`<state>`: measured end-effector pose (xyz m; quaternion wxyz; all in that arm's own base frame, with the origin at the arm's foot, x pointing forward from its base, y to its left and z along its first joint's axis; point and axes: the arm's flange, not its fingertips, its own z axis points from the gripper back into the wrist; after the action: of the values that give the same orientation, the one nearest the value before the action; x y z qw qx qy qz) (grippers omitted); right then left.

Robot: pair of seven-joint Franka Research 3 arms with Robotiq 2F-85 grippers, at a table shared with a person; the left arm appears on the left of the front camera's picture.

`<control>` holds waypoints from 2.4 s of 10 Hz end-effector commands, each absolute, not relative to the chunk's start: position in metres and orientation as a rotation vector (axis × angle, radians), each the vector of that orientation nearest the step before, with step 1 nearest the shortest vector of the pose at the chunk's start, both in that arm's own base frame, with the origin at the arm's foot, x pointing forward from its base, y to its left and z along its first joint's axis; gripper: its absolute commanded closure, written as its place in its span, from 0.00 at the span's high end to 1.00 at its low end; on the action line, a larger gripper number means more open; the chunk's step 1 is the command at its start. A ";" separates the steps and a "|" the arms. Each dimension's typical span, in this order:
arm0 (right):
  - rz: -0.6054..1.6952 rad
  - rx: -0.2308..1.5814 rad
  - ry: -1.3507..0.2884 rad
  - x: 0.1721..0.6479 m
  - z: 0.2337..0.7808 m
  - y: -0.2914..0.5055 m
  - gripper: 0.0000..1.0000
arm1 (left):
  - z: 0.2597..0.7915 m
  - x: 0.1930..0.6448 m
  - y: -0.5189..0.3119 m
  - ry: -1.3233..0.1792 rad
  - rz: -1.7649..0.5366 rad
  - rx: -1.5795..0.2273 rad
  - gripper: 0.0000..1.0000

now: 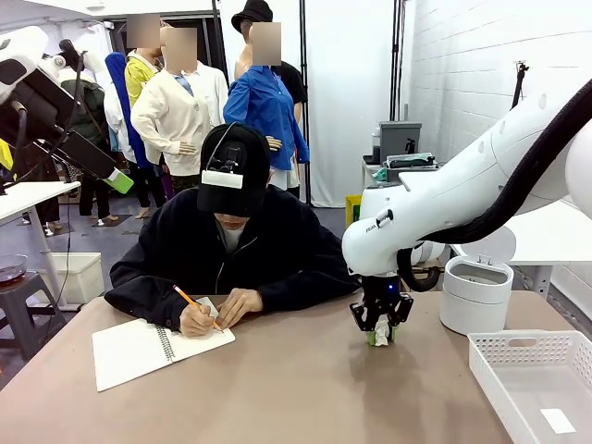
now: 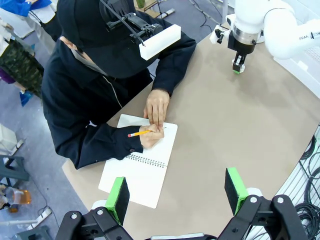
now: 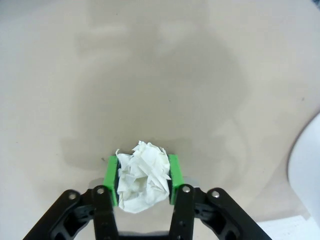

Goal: Sort the paper based on its condition.
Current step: If a person hands you a paper, place it in the Organizing basket , and if it's crumpled, put it in the Trash can.

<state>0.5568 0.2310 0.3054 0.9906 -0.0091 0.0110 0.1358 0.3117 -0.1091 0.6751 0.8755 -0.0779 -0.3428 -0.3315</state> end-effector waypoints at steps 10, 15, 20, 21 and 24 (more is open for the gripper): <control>0.083 -0.093 -0.079 0.567 0.493 0.176 0.32 | 0.676 0.312 -0.108 -0.718 -0.689 -0.165 1.00; -0.091 -0.083 -0.170 0.594 0.512 0.102 0.32 | 0.676 0.312 -0.108 -0.718 -0.689 -0.165 1.00; -0.180 -0.069 -0.198 0.576 0.512 0.054 0.32 | 0.676 0.312 -0.108 -0.718 -0.689 -0.165 1.00; -0.198 -0.061 -0.193 0.575 0.510 0.050 0.32 | 0.676 0.312 -0.108 -0.718 -0.689 -0.165 1.00; -0.157 -0.085 -0.187 0.582 0.518 0.050 0.32 | 0.676 0.312 -0.108 -0.718 -0.689 -0.165 1.00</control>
<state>0.5802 0.0476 0.5153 0.9912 -0.0419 -0.0924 -0.0846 0.3117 -0.1089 0.6752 0.8755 -0.0779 -0.3429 -0.3313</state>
